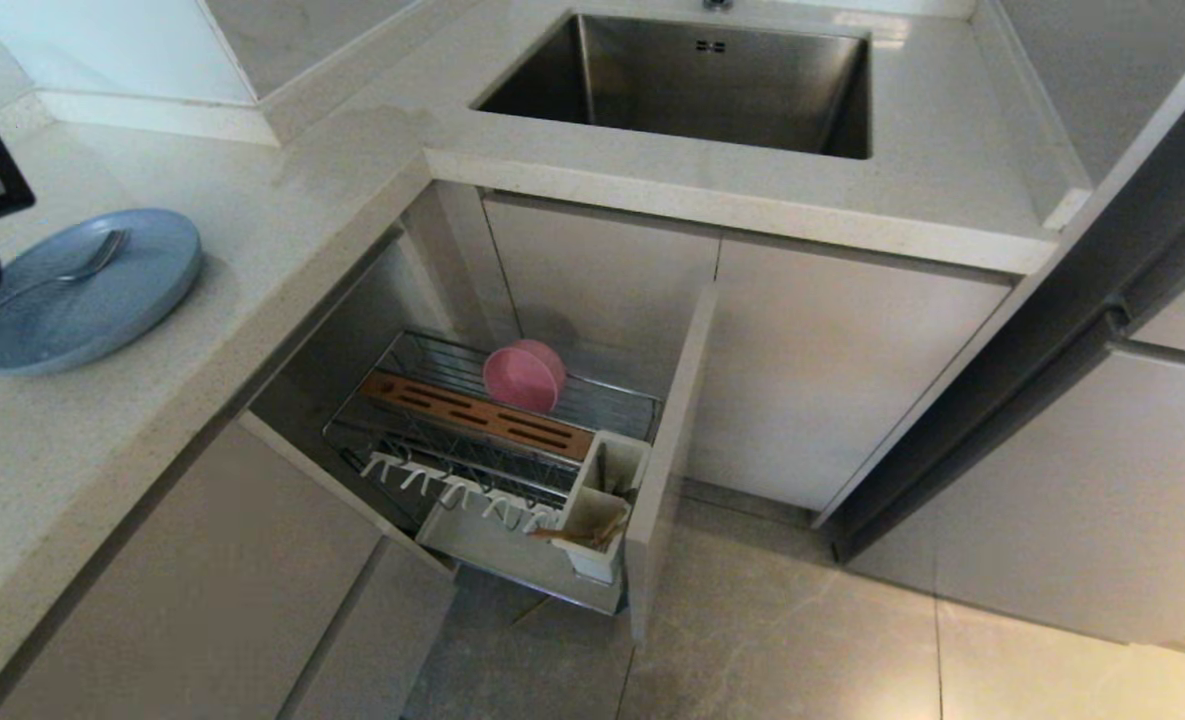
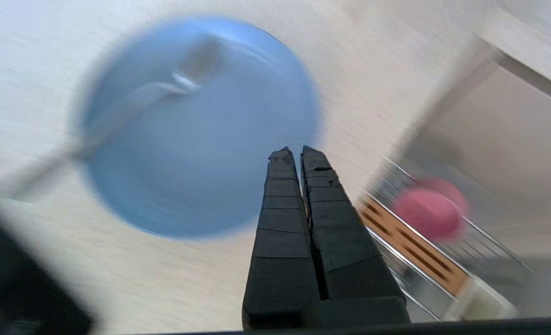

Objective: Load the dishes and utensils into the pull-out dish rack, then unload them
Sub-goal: Pick up the spoon and place it in the cupboard

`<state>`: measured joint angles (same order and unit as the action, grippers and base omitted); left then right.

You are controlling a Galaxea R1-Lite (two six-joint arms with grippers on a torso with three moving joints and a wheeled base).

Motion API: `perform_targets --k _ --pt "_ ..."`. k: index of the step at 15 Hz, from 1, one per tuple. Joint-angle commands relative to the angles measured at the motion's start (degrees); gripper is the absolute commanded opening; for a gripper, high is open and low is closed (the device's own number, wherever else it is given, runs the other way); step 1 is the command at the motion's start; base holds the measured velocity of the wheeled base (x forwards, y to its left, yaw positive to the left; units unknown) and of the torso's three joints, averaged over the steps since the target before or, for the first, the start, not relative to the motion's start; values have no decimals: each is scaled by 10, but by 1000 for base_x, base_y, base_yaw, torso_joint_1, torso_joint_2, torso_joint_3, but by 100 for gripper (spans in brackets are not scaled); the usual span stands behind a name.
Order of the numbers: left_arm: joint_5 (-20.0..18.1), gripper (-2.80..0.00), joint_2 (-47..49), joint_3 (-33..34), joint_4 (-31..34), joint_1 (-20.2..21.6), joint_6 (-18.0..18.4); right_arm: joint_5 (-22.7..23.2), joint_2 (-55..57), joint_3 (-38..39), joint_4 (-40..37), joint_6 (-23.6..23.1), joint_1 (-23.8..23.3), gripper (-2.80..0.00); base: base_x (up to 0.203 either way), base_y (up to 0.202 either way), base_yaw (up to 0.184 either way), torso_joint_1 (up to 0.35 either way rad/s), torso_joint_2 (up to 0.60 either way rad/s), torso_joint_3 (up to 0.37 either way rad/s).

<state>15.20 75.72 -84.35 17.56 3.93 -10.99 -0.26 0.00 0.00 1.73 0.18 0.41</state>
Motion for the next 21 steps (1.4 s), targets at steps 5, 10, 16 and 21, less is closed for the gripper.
perform_targets --k 5,10,16,21 --pt "-163 -280 26 -27 6 187 47 0 0 4 0 0 0 -280 0 0 0 0 0 0" --pt "-202 -280 77 -32 1 264 117 0 0 4 0 0 0 -280 0 0 0 0 0 0" --pt "-251 -280 127 -60 0 317 178 0 0 4 0 0 0 -280 0 0 0 0 0 0" --pt "-278 -280 136 -51 4 318 209 0 0 4 0 0 0 -280 0 0 0 0 0 0"
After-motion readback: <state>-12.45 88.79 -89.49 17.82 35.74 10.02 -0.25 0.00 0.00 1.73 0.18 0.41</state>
